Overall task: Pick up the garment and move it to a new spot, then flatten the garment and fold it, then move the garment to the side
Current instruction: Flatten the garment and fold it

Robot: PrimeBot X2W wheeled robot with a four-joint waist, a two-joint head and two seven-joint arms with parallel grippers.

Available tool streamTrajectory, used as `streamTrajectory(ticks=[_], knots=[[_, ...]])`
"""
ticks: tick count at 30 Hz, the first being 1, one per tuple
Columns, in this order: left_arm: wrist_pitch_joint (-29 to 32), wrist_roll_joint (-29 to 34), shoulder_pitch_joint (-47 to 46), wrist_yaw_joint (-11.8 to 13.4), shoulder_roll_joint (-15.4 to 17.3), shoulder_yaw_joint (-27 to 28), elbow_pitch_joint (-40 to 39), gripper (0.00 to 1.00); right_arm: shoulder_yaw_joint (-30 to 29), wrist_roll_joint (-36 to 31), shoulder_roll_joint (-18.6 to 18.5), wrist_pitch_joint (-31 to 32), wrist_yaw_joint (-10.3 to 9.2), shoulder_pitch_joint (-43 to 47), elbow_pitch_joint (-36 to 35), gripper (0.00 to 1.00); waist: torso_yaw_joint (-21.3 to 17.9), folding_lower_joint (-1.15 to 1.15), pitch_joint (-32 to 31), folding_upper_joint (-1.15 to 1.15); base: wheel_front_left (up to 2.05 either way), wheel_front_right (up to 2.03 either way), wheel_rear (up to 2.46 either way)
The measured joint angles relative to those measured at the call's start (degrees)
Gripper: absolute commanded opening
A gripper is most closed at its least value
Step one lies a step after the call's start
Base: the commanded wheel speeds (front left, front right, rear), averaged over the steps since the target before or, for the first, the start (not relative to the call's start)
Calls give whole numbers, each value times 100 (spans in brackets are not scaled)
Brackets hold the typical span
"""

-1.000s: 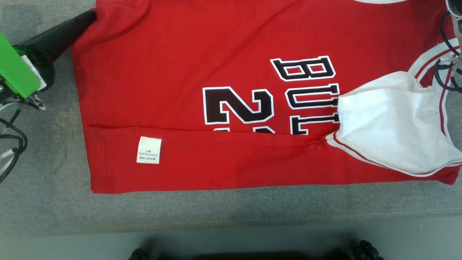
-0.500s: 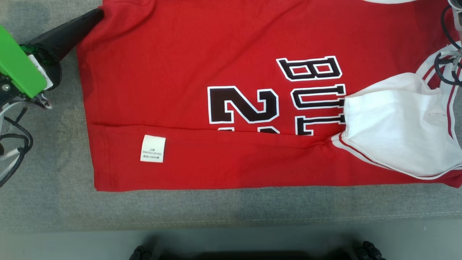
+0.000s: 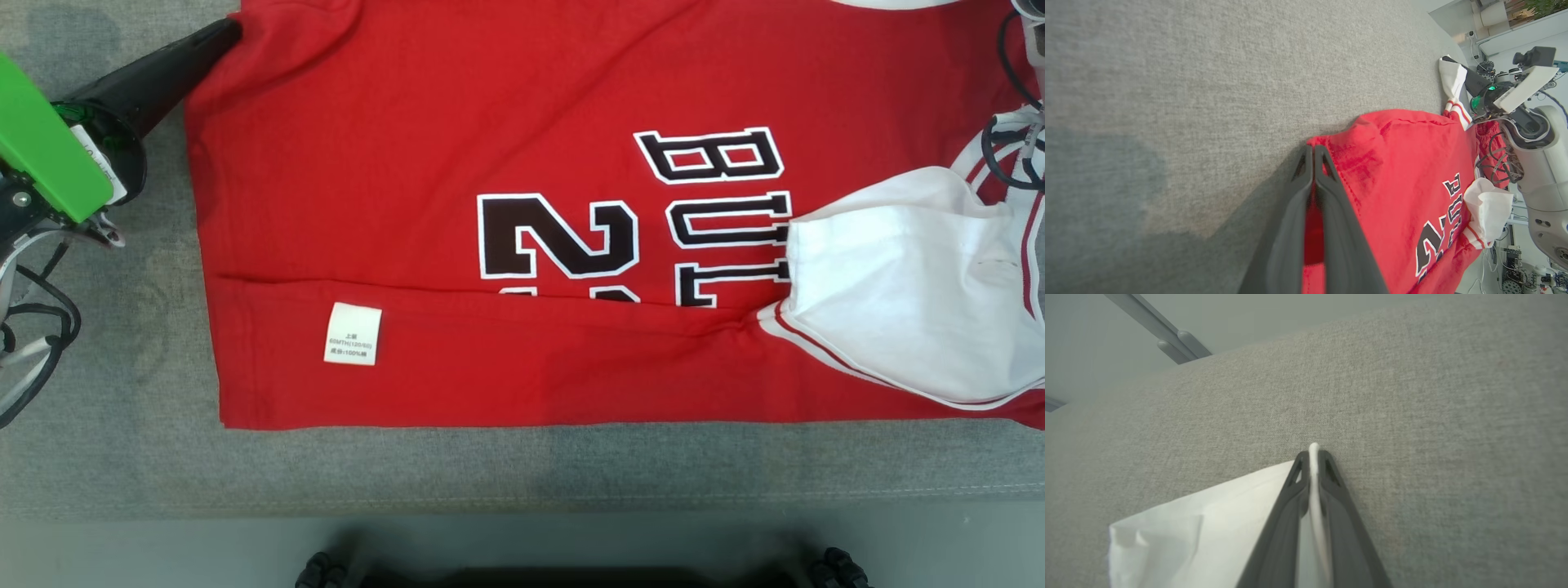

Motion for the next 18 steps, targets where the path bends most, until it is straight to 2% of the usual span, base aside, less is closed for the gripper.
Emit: streamTrajectory(ticks=[1,11,18], knots=[[-1,0,0,0,0,-3,1,0,7,0,7,-23,14,0,10,0,2,0,-1,0,0,0,0],[-94,0,-2,0,4,-27,11,0,40,-31,52,-169,101,-2,85,0,-16,0,-43,0,0,0,0],[-326,10,-2,0,51,51,47,0,56,-30,152,-409,312,8,49,0,-121,0,-135,0,0,0,0]])
